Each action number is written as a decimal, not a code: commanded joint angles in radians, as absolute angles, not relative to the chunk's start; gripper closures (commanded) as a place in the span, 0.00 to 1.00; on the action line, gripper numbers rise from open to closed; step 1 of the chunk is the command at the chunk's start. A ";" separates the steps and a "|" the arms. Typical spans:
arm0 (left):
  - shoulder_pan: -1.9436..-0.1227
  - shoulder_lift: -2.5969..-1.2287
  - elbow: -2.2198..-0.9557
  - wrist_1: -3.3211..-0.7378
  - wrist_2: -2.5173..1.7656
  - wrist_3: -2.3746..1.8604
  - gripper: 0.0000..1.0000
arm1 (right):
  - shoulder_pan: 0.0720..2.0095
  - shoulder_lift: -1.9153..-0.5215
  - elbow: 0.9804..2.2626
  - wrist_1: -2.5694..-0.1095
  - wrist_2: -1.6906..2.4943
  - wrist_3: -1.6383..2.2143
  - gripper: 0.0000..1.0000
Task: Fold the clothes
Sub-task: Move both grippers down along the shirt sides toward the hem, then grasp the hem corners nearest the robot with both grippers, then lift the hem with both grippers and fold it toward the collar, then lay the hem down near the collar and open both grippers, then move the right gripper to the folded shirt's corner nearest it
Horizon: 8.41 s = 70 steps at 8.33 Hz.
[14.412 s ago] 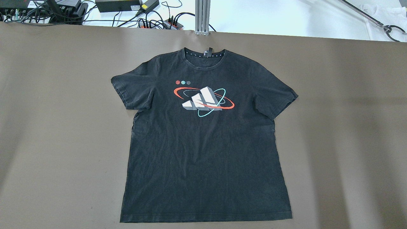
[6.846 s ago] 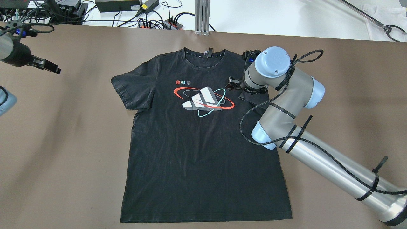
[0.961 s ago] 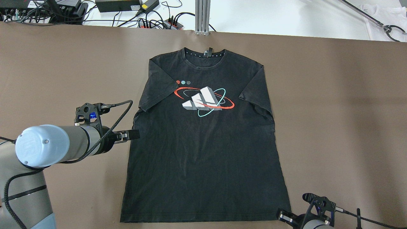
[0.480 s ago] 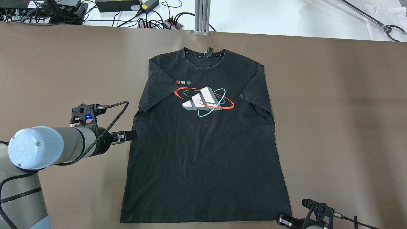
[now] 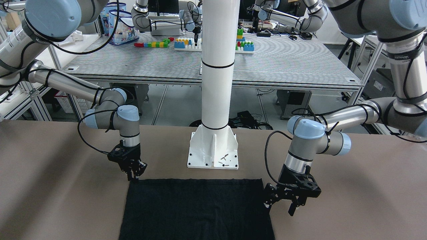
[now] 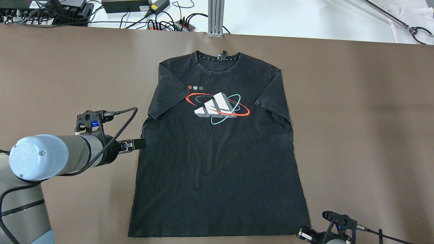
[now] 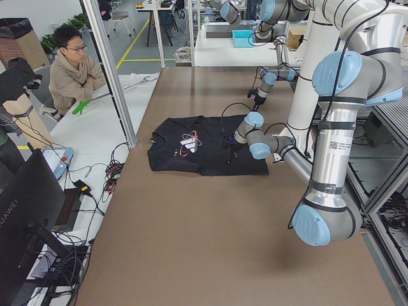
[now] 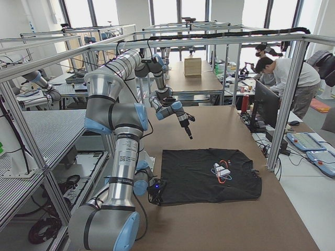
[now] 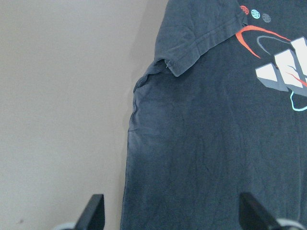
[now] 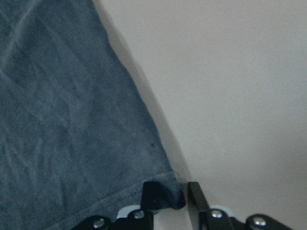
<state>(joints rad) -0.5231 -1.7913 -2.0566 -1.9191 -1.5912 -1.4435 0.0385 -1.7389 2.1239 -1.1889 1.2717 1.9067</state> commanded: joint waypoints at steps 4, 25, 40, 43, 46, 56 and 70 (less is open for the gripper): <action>-0.297 -1.627 -2.148 -1.916 -1.374 -1.722 0.00 | 0.038 -1.729 2.178 -1.189 1.275 1.902 1.00; 0.080 -1.524 -2.225 -1.901 -1.113 -1.967 1.00 | 0.034 -1.707 2.255 -1.190 1.282 1.920 1.00; -0.727 -1.928 -1.919 -1.899 -1.793 -1.484 1.00 | 0.748 -1.176 1.981 -1.542 1.839 1.356 1.00; -0.825 -1.947 -1.888 -1.901 -1.865 -1.453 1.00 | 0.845 -1.123 1.869 -1.542 1.839 1.260 1.00; -0.876 -2.008 -1.800 -1.910 -1.868 -1.436 1.00 | 0.920 -0.997 1.696 -1.539 1.839 1.175 1.00; -0.956 -2.290 -1.231 -2.155 -1.902 -1.385 1.00 | 0.933 -0.876 1.324 -1.312 1.825 1.172 1.00; -0.965 -2.364 -1.052 -2.250 -1.893 -1.387 0.35 | 0.766 -1.149 1.613 -1.118 1.835 1.445 0.25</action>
